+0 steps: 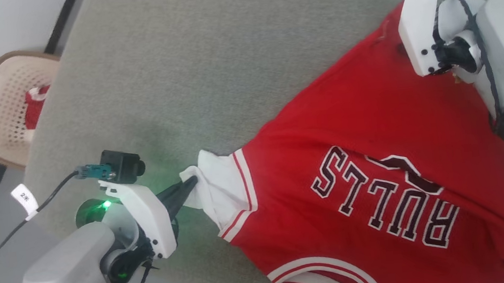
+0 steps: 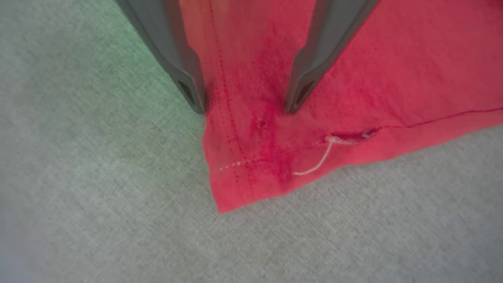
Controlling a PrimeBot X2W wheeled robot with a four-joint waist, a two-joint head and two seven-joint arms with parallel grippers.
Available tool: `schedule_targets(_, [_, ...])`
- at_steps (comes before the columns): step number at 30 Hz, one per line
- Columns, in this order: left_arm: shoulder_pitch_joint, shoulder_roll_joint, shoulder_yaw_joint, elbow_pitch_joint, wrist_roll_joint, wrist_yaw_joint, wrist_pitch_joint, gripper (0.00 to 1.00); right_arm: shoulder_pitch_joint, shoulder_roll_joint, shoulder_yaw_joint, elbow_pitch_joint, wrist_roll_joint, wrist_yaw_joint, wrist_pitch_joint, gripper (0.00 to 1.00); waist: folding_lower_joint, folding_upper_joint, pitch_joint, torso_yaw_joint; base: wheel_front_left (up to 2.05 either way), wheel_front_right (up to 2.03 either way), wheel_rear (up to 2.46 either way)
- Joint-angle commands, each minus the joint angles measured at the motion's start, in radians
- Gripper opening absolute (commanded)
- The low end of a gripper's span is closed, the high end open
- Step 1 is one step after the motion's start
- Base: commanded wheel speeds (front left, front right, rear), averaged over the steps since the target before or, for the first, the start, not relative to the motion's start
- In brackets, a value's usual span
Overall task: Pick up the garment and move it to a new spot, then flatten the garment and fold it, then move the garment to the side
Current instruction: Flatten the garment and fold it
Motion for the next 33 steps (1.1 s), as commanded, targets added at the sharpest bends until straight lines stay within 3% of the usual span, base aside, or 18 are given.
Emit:
schedule_targets(1, [0.004, -0.002, -0.012, 0.009, 0.010, 0.004, 0.002, 0.00, 0.052, 0.013, 0.021, 0.046, 0.008, 0.000, 0.020, 1.00, 0.0000, 0.0000, 0.011, 0.016, 0.00, 0.00, 0.00])
schedule_targets(4, [0.000, -0.007, -0.019, 0.003, 0.001, 0.004, 0.000, 0.00, 0.063, 0.025, 0.056, 0.103, 0.029, 0.003, 0.031, 1.00, 0.0000, 0.0000, 0.014, 0.024, 0.00, 0.00, 0.00])
schedule_targets(5, [-0.002, -0.007, -0.020, 0.003, 0.000, 0.004, 0.000, 0.00, 0.058, 0.026, 0.064, 0.114, 0.035, 0.004, 0.025, 0.33, 0.0000, 0.0000, 0.014, 0.024, 0.00, 0.00, 0.00])
schedule_targets(6, [-0.004, -0.004, -0.022, 0.005, -0.003, 0.004, 0.001, 0.00, 0.047, 0.023, 0.072, 0.117, 0.033, 0.004, 0.012, 0.00, 0.0000, 0.0000, 0.014, 0.023, 0.00, 0.00, 0.00])
schedule_targets(12, [-0.046, 0.040, -0.020, 0.019, -0.014, 0.004, 0.011, 0.00, -0.037, 0.001, 0.103, 0.112, 0.047, -0.001, -0.070, 0.00, 0.0000, 0.0000, -0.012, -0.022, 0.00, 0.00, 0.00])
schedule_targets(20, [-0.161, 0.136, 0.013, 0.046, -0.018, 0.004, 0.040, 0.00, -0.076, -0.016, 0.157, 0.028, 0.108, -0.001, -0.185, 0.00, 0.0000, 0.0000, -0.076, -0.141, 0.00, 0.00, 0.00])
schedule_targets(27, [-0.319, 0.216, 0.040, 0.068, 0.017, 0.015, 0.121, 0.00, -0.058, -0.079, 0.207, -0.081, 0.160, -0.001, -0.236, 0.00, 0.0000, 0.0000, -0.144, -0.251, 0.00, 0.00, 0.00])
schedule_targets(33, [-0.431, 0.242, 0.054, 0.062, 0.029, 0.034, 0.194, 0.00, -0.053, -0.108, 0.190, -0.144, 0.190, -0.001, -0.265, 0.00, 0.0000, 0.0000, -0.195, -0.326, 0.00, 0.00, 0.00])
